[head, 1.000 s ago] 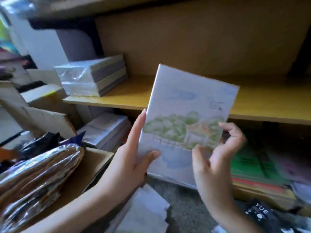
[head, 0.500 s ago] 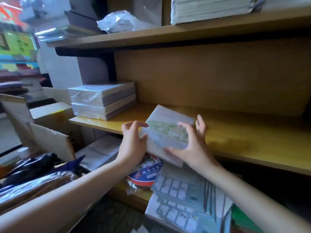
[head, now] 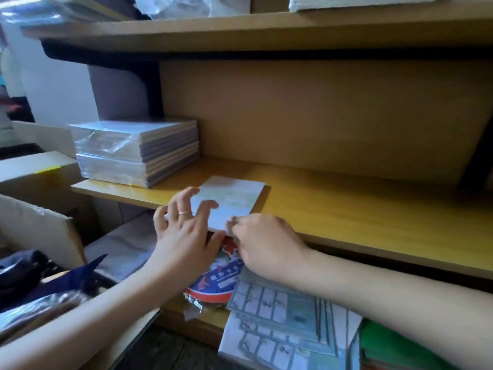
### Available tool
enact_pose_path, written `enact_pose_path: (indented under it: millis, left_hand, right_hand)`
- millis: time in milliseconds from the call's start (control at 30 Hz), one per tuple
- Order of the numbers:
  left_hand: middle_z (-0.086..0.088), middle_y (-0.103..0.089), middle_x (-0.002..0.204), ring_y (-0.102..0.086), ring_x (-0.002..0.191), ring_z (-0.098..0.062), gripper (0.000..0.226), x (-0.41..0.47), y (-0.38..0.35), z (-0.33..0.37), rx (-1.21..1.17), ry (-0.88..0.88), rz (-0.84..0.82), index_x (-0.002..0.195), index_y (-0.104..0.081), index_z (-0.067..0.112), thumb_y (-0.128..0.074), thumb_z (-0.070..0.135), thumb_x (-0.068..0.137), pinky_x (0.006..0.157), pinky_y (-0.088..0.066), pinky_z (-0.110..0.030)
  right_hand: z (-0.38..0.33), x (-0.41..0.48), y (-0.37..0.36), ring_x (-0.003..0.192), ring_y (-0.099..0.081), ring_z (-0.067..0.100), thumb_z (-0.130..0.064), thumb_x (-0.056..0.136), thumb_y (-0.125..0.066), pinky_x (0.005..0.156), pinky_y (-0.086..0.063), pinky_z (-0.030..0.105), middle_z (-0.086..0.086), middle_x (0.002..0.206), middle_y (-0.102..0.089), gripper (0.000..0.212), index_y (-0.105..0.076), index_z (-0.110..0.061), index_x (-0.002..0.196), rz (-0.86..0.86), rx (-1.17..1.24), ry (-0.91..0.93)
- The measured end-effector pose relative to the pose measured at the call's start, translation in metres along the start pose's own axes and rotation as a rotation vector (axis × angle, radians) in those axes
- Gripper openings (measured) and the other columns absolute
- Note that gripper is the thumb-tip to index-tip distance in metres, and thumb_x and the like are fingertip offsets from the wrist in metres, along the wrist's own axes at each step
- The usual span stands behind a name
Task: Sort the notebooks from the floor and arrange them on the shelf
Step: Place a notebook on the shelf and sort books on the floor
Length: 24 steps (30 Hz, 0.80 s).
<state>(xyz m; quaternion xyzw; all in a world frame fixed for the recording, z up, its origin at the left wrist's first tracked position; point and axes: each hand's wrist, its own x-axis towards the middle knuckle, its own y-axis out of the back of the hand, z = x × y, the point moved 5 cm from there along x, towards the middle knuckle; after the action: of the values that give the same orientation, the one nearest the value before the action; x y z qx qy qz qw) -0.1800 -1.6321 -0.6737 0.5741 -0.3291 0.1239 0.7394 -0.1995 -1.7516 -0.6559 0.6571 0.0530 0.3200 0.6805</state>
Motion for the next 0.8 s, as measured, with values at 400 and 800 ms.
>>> enact_pose_path:
  millis: [400, 800]
  left_hand:
    - [-0.010, -0.005, 0.158, -0.006, 0.146, -0.018, 0.097, 0.023, -0.032, -0.034, 0.215, -0.129, -0.357, 0.151, -0.006, 0.009, 0.021, 0.051, 0.068, 0.116, -0.010, -0.038]
    - [-0.013, -0.024, 0.154, -0.021, 0.142, -0.020, 0.064, 0.086, -0.059, -0.049, 0.214, 0.050, -0.440, 0.146, -0.023, 0.004, -0.021, 0.043, 0.095, 0.109, -0.016, -0.047]
  right_hand:
    - [-0.002, 0.061, -0.029, 0.129, -0.040, 0.029, -0.034, 0.088, -0.044, 0.108, -0.027, 0.042, 0.014, 0.149, -0.030, 0.066, -0.026, -0.004, 0.144, -0.136, -0.103, -0.028]
    - [0.020, 0.041, -0.042, 0.120, -0.050, 0.024, -0.045, 0.091, -0.044, 0.107, -0.034, 0.037, 0.007, 0.142, -0.040, 0.063, -0.026, -0.019, 0.146, 0.014, -0.086, -0.203]
